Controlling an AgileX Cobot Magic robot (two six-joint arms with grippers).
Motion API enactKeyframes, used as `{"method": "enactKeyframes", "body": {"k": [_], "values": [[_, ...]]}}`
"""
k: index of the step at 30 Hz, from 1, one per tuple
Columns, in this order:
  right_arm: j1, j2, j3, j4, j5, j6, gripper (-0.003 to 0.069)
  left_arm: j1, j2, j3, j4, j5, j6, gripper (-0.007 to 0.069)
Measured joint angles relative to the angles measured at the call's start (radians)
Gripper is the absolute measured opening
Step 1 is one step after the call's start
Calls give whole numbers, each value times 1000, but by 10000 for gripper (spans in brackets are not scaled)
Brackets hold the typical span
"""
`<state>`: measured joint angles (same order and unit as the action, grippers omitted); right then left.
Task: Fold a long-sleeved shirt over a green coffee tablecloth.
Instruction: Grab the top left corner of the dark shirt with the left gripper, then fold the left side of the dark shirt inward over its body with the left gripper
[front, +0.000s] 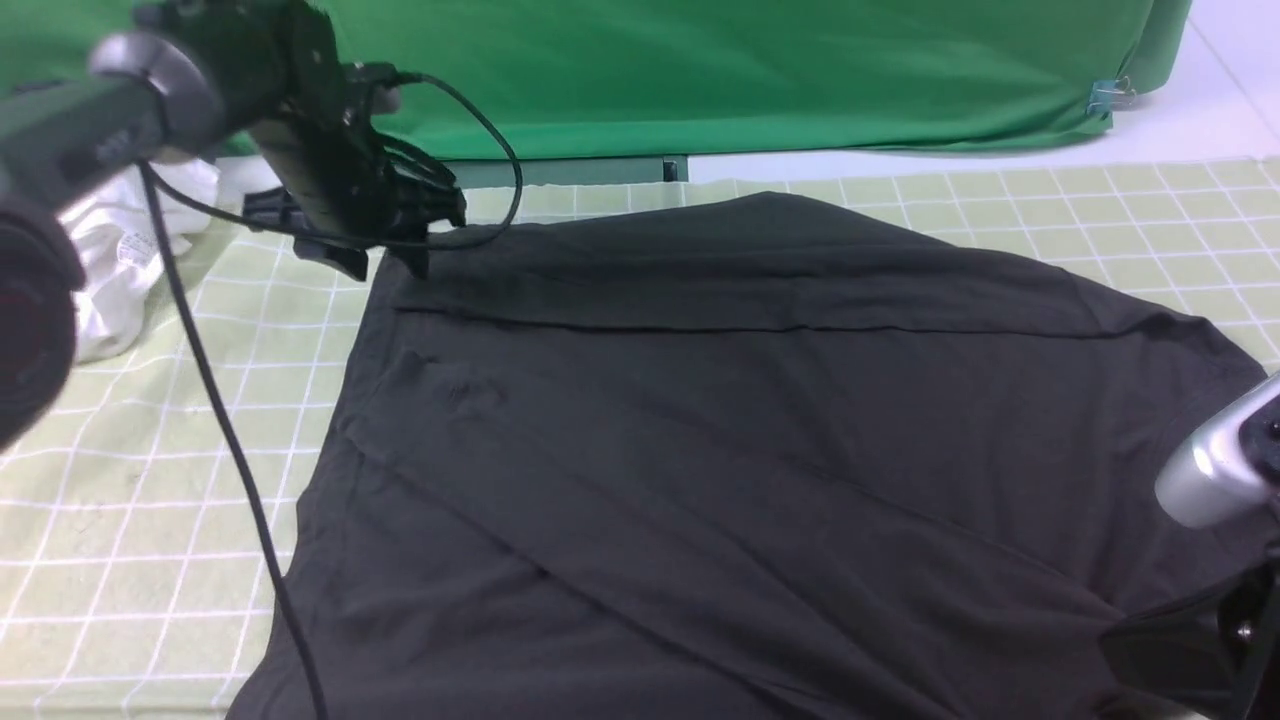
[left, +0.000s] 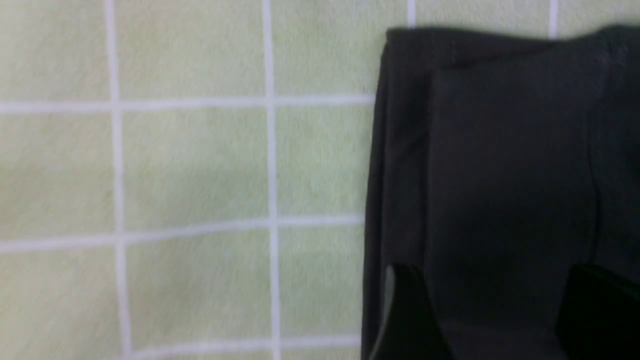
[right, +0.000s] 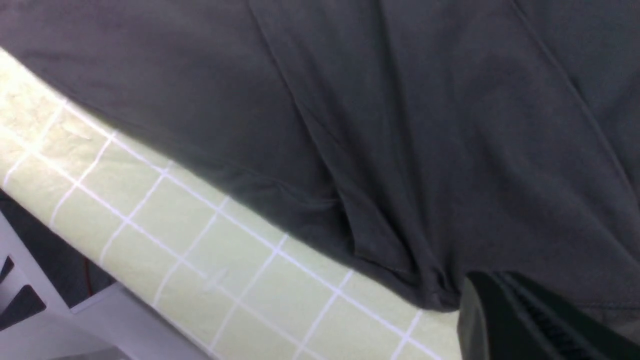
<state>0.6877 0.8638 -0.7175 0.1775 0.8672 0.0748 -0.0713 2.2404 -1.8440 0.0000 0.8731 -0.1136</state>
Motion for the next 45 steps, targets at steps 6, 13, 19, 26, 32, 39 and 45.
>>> {"method": "enactKeyframes", "body": {"k": [6,13,19,26,32,39,45], "values": [[0,0,0,0,0,15,-3,0,43,-2,0,-38,0,428],[0,1,0,0,0,21,-3,0,51,-5,-12,-33,-2,241],[0,1,0,-5,-7,22,-2,0,51,-7,-35,-21,22,34],[0,1,0,-9,-11,22,-2,0,5,-7,-35,13,54,32],[0,1,0,-9,-15,22,-2,0,-18,-7,-13,18,81,45],[0,1,0,-9,-15,22,-2,0,-18,-7,-5,27,114,64],[0,1,0,-9,-18,22,-2,0,-13,-7,0,9,114,176]]}}
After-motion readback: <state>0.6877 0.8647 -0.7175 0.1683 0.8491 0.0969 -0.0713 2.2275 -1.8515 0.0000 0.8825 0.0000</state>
